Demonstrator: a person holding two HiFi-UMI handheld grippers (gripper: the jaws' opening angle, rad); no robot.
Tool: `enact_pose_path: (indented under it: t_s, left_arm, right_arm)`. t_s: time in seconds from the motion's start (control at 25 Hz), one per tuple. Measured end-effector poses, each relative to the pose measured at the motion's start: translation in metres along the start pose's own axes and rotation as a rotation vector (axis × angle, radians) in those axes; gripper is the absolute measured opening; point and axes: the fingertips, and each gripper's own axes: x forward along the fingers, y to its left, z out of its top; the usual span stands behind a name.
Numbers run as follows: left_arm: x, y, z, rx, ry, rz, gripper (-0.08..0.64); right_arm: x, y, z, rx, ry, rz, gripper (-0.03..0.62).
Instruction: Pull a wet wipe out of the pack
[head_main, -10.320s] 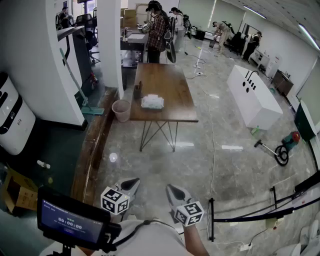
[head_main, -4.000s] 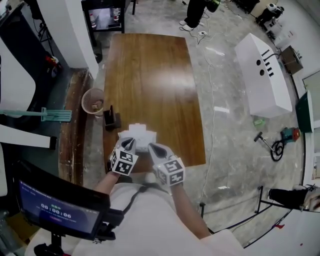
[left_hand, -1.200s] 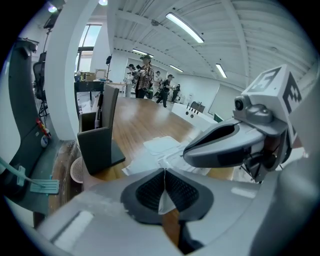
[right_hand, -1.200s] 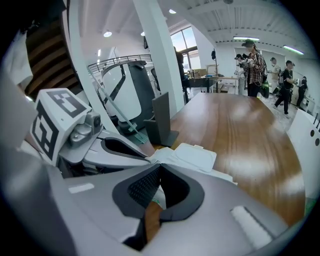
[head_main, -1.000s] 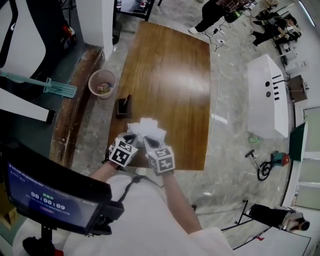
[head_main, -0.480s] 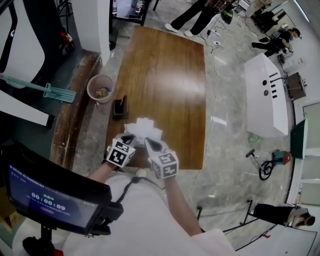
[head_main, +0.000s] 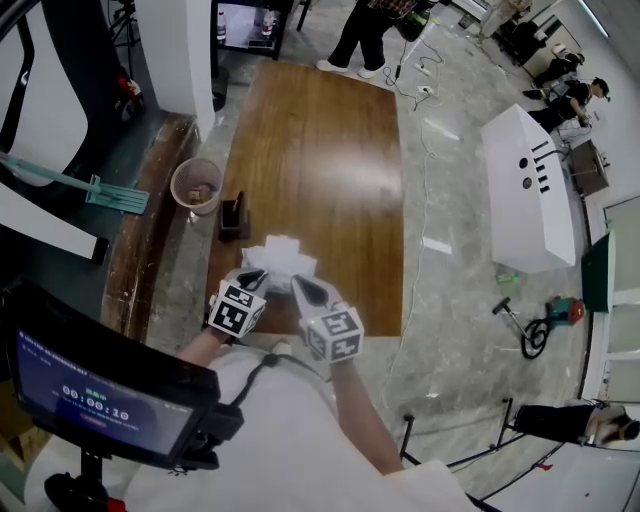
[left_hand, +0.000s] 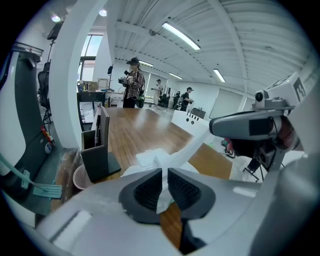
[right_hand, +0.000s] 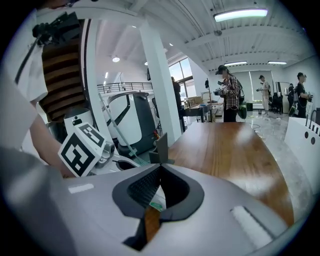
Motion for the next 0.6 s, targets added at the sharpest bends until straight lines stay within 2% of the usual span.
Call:
enact_pose_path:
  t_s: [0.4, 0.6]
  left_arm:
    - [-0.020, 0.010, 0.035, 0.017, -0.096, 0.017, 0.043]
    - [-0.049, -0.036, 0.047, 0.021, -0.150, 0.039, 0.042]
  right_arm:
    - [-0.013, -0.004, 0.041, 0.038, -0.136, -0.006, 0.009]
    - [-0.074, -0.004, 0.048, 0.038, -0.204, -0.006, 0.009]
